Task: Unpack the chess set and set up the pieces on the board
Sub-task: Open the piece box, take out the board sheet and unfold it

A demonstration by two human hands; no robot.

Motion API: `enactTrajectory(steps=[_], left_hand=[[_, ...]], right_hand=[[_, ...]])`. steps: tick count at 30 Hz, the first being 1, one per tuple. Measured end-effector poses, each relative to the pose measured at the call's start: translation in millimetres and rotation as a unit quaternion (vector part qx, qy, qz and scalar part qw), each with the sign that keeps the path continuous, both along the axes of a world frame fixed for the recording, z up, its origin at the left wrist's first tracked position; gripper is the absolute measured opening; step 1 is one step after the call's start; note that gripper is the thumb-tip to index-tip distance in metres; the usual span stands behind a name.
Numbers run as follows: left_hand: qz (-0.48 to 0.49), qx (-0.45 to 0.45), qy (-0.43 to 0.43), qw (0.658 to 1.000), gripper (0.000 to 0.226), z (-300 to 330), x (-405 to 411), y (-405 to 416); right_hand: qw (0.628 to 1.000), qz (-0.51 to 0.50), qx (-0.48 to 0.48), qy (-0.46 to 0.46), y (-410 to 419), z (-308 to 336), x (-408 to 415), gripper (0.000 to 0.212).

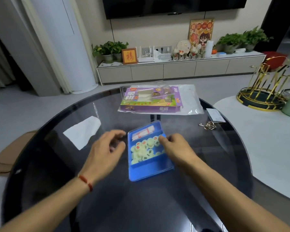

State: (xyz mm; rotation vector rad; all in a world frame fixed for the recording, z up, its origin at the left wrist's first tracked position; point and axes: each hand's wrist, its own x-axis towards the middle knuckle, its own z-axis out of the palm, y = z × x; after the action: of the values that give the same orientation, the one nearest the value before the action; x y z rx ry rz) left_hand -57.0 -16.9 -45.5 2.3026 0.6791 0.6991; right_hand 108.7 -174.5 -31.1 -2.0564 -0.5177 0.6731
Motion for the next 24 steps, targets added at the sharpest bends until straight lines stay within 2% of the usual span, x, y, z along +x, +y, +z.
enactTrajectory(steps=[2,5,7,9,12,16,20,24], left_hand=[[-0.036,0.023,0.012,0.999,0.035,-10,-24,-14],[-0.077,0.040,0.059,0.994,0.066,-20,-34,-22],[-0.085,0.040,0.104,0.990,0.082,-27,-34,-23],[-0.082,0.066,0.134,0.985,0.092,-33,-34,-26],[-0.075,0.104,0.107,0.986,0.092,-39,-34,-27],[-0.080,0.148,0.090,0.982,0.087,-48,-36,-27],[-0.079,0.178,0.108,0.975,0.095,-54,-35,-26],[-0.072,0.196,0.101,0.973,0.097,-57,-34,-26]], right_hand=[[1.000,0.005,0.017,0.014,15,-6,-19,0.043],[0.999,0.003,0.024,0.034,29,-19,-35,0.050],[1.000,0.007,0.000,0.011,32,-22,-40,0.050],[0.999,0.012,-0.039,-0.028,33,-18,-43,0.040],[0.993,0.022,-0.092,-0.077,36,-12,-36,0.030],[0.988,0.054,-0.117,-0.090,38,-10,-27,0.022],[0.973,0.093,-0.166,-0.128,42,-7,-17,0.024],[0.964,0.110,-0.170,-0.173,49,-9,-15,0.024]])
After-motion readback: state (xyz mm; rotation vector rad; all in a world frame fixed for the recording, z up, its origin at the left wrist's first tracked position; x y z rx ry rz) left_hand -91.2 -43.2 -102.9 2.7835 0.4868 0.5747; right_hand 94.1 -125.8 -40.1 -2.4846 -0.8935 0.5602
